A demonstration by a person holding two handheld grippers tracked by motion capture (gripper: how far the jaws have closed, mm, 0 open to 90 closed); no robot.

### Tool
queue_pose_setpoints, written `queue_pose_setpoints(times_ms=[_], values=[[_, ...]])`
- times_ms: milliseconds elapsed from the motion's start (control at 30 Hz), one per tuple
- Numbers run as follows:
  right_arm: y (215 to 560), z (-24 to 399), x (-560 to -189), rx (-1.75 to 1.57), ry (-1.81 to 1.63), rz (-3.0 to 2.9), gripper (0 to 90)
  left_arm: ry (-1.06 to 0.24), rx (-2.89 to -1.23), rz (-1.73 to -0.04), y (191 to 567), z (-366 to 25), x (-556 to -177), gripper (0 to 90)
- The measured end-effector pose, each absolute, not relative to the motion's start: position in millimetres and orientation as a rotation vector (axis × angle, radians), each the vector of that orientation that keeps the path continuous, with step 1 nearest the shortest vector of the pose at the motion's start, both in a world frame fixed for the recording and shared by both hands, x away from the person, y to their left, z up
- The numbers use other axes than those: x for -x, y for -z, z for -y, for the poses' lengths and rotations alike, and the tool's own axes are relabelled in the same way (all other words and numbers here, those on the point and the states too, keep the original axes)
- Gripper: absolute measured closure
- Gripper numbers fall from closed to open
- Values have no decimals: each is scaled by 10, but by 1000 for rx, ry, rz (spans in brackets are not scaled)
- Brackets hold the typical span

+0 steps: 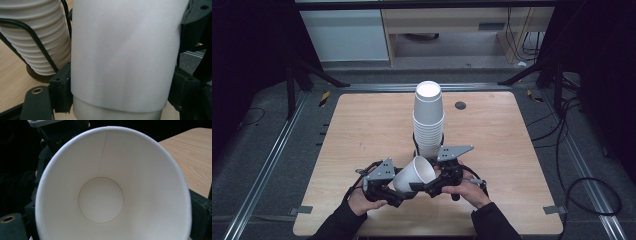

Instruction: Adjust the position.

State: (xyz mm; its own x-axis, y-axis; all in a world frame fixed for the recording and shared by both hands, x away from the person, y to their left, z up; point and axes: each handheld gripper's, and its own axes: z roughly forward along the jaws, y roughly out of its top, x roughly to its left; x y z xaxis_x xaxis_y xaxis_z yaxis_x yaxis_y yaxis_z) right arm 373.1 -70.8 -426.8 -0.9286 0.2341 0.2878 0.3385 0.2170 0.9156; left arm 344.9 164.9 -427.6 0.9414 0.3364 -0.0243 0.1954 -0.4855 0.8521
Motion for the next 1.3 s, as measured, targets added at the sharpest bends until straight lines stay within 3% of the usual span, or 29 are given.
queue_pose_setpoints(times_ms=[400,733,1300], values=[[4253,701,-3717,554,1819,2414,82,-148,-2098,-375,4313,-1654,-3470,204],[4066,717,-3719,514,1817,2555,82,-116,-2136,-388,4301,-1754,-3507,140],[4053,256,-3831,349,1503,2751,81,-147,-2201,-412,4370,-1847,-3571,148]])
